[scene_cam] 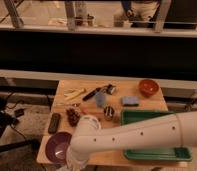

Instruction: Wipe purple bowl with towel

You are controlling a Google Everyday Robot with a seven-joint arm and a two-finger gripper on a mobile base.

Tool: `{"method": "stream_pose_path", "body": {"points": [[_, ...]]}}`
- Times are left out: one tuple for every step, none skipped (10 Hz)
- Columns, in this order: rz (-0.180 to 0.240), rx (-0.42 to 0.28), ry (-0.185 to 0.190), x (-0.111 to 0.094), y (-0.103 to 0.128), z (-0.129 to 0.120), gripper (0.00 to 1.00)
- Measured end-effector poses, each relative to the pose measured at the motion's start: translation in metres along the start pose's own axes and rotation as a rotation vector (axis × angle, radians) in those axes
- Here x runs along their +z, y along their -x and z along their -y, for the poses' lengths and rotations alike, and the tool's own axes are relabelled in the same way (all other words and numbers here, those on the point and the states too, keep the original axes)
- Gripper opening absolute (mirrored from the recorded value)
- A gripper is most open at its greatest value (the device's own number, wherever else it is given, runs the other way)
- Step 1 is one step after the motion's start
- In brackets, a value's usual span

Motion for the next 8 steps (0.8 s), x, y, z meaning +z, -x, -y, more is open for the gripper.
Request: {"method": "stream_pose_path", "body": {"points": [[0.003, -0.022, -0.006, 0.000, 0.000, 0.013, 0.11], [0.001, -0.034, -0.005, 0.000, -0.002, 0.020, 0.11], [0.002, -0.046, -0.008, 0.002, -0.001, 0.027, 0.11], [0.001, -0.057, -0.010, 0.003, 0.000, 0.034, 0.11], [-0.002, -0.058, -0.012, 0.002, -0.003, 0.038, 0.11], [-0.005, -0.056, -0.007, 0.002, -0.006, 0.040, 0.11], [-0.006, -0.059, -0.005, 0.002, -0.005, 0.041, 0.11], [-0.006, -0.056, -0.005, 0.002, -0.006, 0.041, 0.11]]}}
